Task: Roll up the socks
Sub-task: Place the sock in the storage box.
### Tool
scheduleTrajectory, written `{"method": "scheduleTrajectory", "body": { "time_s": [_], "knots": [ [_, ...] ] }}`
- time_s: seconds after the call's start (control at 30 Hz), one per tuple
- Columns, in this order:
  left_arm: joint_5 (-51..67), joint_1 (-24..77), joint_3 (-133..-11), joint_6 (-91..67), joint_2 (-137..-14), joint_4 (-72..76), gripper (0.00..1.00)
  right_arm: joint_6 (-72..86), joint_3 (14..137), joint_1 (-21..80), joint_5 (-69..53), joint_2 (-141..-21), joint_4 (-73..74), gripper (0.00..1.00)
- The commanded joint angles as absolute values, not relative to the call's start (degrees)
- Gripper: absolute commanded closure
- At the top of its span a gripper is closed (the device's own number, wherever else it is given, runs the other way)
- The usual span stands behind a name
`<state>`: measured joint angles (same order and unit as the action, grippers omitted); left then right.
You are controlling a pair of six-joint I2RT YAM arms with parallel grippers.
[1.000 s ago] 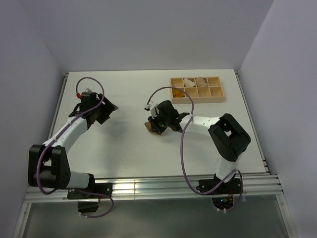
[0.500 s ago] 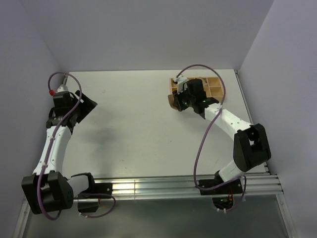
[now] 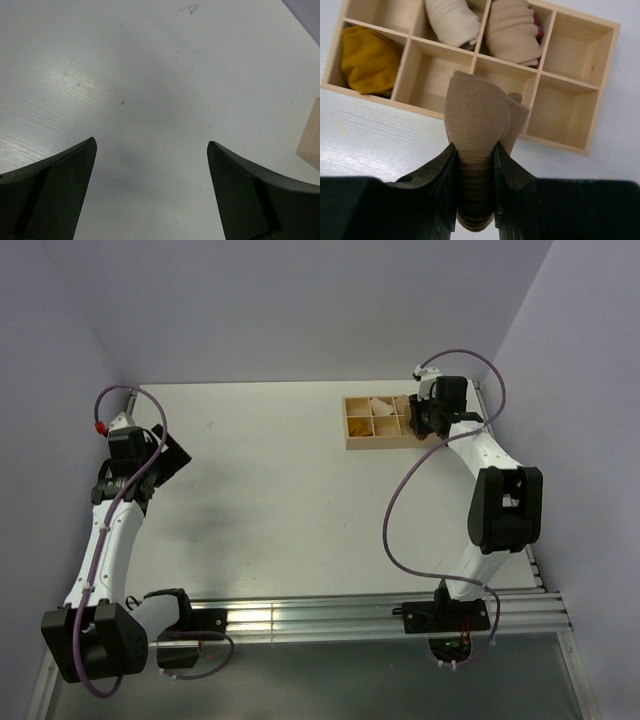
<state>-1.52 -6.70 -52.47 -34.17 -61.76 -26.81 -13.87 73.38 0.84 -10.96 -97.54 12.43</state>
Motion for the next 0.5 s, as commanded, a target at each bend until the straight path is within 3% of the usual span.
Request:
{"method": "scheduleTrajectory", "body": {
  "time_s": [0.0, 0.17, 0.47],
  "knots": [
    [-12.0, -3.0, -56.0, -32.2, -61.3, -30.5, 0.01, -15.9, 77.7, -1.2, -10.5, -100.5, 12.7, 1.0],
    [-21.1, 4.0, -54.0, -31.7, -58.4, -30.3, 0.0, -16.3, 79.0, -1.3, -7.8, -103.9, 10.3, 1.0],
    [-21.7, 5.2, -51.8, -31.9, -58.7, -28.7, 0.0, -21.5, 79.8, -1.1, -5.8, -106.3, 7.4, 1.0]
  ]
}}
